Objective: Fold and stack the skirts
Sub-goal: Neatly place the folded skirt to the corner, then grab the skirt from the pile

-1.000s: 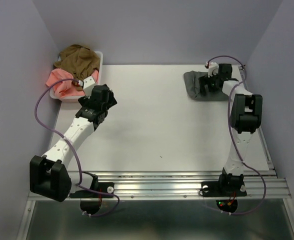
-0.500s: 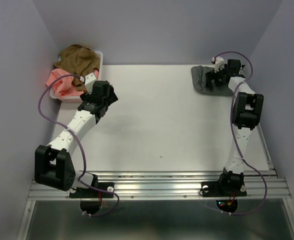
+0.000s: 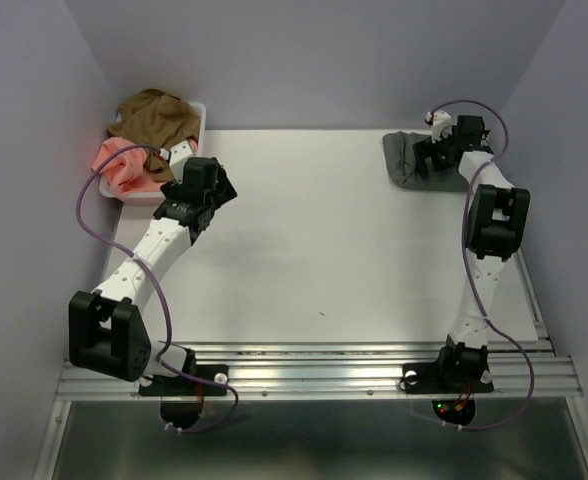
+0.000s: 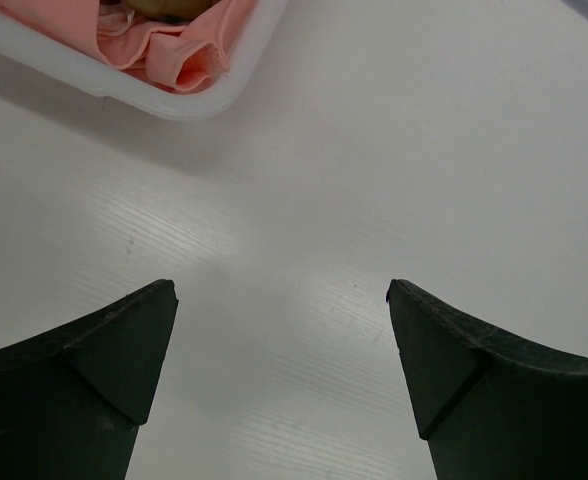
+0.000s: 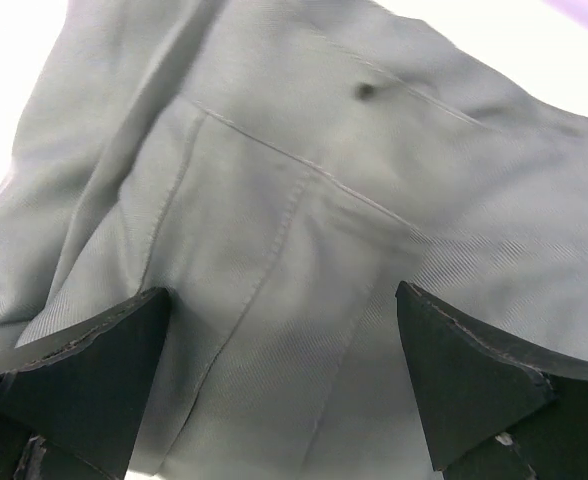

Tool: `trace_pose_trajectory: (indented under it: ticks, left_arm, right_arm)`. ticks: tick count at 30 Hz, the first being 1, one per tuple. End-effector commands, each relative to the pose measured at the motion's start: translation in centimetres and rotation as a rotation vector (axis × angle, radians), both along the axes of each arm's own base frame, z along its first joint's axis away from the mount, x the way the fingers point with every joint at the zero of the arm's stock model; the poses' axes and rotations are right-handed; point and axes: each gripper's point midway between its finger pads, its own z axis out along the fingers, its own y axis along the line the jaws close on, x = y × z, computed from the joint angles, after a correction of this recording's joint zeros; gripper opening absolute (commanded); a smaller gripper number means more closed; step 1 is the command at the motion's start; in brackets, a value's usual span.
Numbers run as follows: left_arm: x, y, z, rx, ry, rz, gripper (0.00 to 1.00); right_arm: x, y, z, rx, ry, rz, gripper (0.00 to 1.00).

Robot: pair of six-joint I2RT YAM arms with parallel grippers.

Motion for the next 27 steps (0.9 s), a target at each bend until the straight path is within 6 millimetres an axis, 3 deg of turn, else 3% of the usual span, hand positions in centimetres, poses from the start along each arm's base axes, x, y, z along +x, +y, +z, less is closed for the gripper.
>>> trace_pose_trajectory:
  ticks: [1, 3, 6, 7, 8, 9, 10, 12, 13, 14, 15, 16, 17, 18, 19, 20, 21, 23, 24, 25, 27]
  left_arm:
    - [0.8, 0.3, 4.5, -0.007, -0.100, 0.004, 0.99]
    - [1.0, 0.0, 4.8, -0.019, -0.127, -0.012, 0.99]
    - [1.1, -0.1, 5.4, -0.029, -0.153, -0.009, 0.99]
    - [1.2, -0.1, 5.6, -0.030, -0.159, -0.008, 0.99]
    - [1.2, 0.0, 5.9, -0.032, -0.169, -0.006, 0.99]
    - [1.4, 0.1, 6.6, -0.035, -0.191, 0.004, 0.99]
    - [1.4, 0.2, 7.0, -0.038, -0.203, 0.007, 0.99]
    - [1.9, 0.9, 8.2, -0.039, -0.236, 0.025, 0.99]
    - [2.1, 1.3, 8.5, -0.039, -0.246, 0.032, 0.99]
    - [2.4, 1.8, 8.6, -0.033, -0.259, 0.039, 0.99]
    - [3.1, 2.5, 9.2, -0.037, -0.295, 0.055, 0.99]
    - [3.7, 4.6, 9.6, -0.038, -0.305, 0.097, 0.99]
    - [4.4, 5.5, 9.1, -0.041, -0.292, 0.100, 0.99]
    - [4.9, 6.0, 9.2, -0.057, -0.288, 0.082, 0.99]
    - [5.4, 8.2, 9.9, -0.055, -0.300, 0.123, 0.99]
    - [5.9, 9.1, 8.9, -0.032, -0.270, 0.144, 0.99]
    - [6.1, 10.8, 9.5, -0.012, -0.275, 0.193, 0.99]
    - [6.3, 13.4, 8.8, 0.033, -0.226, 0.261, 0.99]
    - [6.2, 14.8, 6.9, 0.070, -0.152, 0.312, 0.99]
    - [6.5, 15.8, 7.6, 0.089, -0.147, 0.334, 0.99]
    - [6.9, 17.1, 6.8, 0.124, -0.102, 0.363, 0.99]
  right_arm:
    - [0.4, -2.2, 10.6, -0.033, -0.156, -0.123, 1.00]
    - [0.6, -3.2, 16.1, 0.011, -0.246, -0.259, 1.00]
    - [-0.5, -3.6, 20.9, 0.062, -0.320, -0.349, 1.00]
    - [-1.6, -2.2, 23.2, 0.101, -0.351, -0.366, 1.00]
    - [-2.2, -1.6, 24.1, 0.117, -0.360, -0.378, 1.00]
    - [-3.6, 0.4, 26.6, 0.161, -0.393, -0.379, 1.00]
    - [-4.6, 0.8, 25.1, 0.175, -0.354, -0.420, 1.00]
    - [-6.5, 2.4, 24.7, 0.249, -0.328, -0.483, 1.00]
    - [-8.2, 4.5, 26.8, 0.307, -0.374, -0.511, 1.00]
    - [-9.9, 3.8, 23.4, 0.279, -0.325, -0.647, 1.00]
    - [-11.1, 4.7, 22.6, 0.303, -0.310, -0.675, 1.00]
    - [-12.2, 6.0, 21.7, 0.362, -0.290, -0.715, 1.00]
    - [-14.6, 7.9, 19.9, 0.379, -0.254, -0.716, 1.00]
    - [-15.6, 8.9, 19.0, 0.413, -0.240, -0.711, 1.00]
    - [-16.6, 9.8, 17.9, 0.489, -0.224, -0.735, 1.00]
    - [-18.5, 10.6, 16.0, 0.545, -0.206, -0.704, 1.00]
    - [-19.3, 10.9, 15.2, 0.605, -0.199, -0.718, 1.00]
    - [-20.7, 10.6, 13.9, 0.621, -0.199, -0.738, 1.00]
    - [-21.6, 10.4, 13.4, 0.603, -0.190, -0.740, 1.00]
    - [-22.6, 10.0, 12.2, 0.564, -0.149, -0.764, 1.00]
    - [-23.2, 10.0, 11.9, 0.524, -0.129, -0.737, 1.00]
